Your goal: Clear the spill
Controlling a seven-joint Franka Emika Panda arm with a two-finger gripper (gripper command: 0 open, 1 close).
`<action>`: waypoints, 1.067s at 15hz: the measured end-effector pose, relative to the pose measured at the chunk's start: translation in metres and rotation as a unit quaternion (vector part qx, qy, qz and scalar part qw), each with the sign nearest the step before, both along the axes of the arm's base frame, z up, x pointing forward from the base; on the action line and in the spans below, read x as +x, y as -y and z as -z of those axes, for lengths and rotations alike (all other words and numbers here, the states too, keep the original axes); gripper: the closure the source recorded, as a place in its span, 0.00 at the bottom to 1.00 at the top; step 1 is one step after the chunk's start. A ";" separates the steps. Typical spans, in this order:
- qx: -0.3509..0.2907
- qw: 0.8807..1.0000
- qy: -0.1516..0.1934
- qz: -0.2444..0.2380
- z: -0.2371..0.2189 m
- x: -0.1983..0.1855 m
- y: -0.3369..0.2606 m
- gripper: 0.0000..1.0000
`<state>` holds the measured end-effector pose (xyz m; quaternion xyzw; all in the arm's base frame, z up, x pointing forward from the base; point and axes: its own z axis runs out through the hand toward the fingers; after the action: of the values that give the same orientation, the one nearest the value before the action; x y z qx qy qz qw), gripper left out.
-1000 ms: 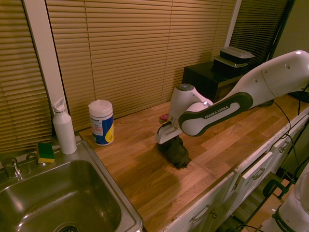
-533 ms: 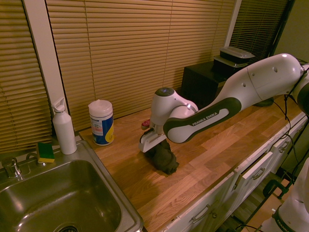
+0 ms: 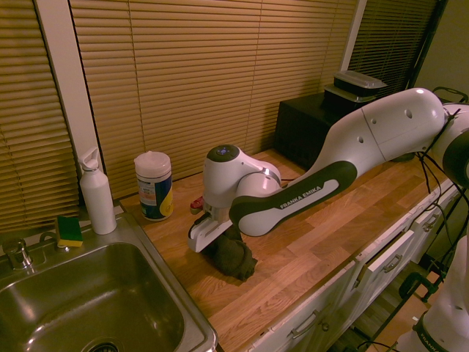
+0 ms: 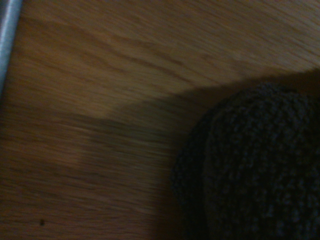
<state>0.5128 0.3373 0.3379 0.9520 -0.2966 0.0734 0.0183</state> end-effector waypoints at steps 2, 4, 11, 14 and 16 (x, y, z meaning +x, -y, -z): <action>-0.004 1.000 -0.001 -0.008 0.000 -0.003 -0.014 1.00; -0.007 1.000 -0.001 -0.012 0.000 -0.004 -0.020 0.00; -0.011 1.000 0.000 -0.010 0.001 -0.005 -0.021 0.00; -0.009 1.000 0.001 -0.011 0.001 -0.007 -0.025 0.00; -0.007 1.000 0.003 -0.009 -0.001 -0.010 -0.028 0.00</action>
<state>0.5031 0.3655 0.3385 0.9544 -0.2872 0.0782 0.0238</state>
